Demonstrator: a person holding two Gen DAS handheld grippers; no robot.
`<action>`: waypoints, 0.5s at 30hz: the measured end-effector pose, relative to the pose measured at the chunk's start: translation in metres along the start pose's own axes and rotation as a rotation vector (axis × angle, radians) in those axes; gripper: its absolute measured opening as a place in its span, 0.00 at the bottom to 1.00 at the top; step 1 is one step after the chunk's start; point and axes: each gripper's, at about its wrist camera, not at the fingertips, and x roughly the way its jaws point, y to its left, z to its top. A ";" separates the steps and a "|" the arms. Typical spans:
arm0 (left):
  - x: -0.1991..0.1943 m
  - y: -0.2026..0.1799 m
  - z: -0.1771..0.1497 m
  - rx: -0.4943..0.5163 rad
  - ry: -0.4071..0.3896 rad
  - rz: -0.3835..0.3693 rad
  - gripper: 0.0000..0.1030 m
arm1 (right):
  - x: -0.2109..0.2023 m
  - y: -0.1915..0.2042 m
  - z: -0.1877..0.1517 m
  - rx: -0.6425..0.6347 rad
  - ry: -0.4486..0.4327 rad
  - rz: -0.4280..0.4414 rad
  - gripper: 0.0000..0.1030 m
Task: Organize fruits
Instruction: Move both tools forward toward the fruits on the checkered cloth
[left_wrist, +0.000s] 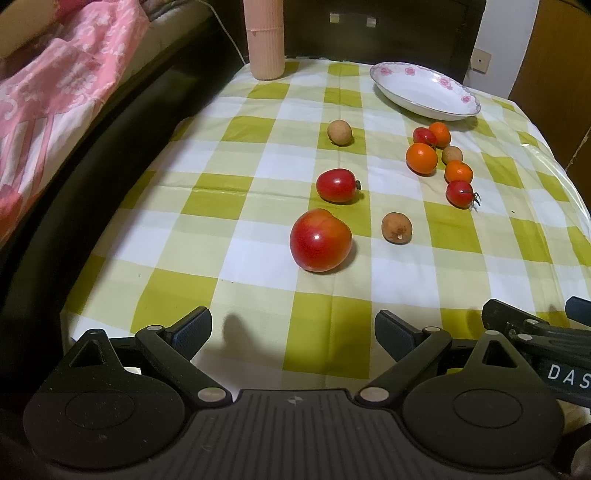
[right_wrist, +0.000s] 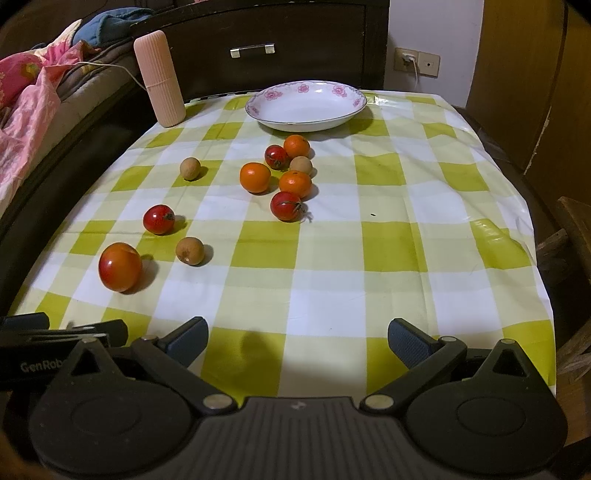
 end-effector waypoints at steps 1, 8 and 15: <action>0.000 0.000 0.000 0.002 -0.001 0.001 0.95 | 0.000 0.000 0.000 0.000 0.001 0.001 1.00; 0.000 0.000 0.000 0.004 -0.005 0.003 0.95 | 0.000 0.001 -0.001 -0.004 -0.001 0.009 1.00; 0.001 0.002 0.001 -0.007 -0.004 0.007 0.94 | 0.000 0.004 0.001 -0.024 -0.010 0.017 1.00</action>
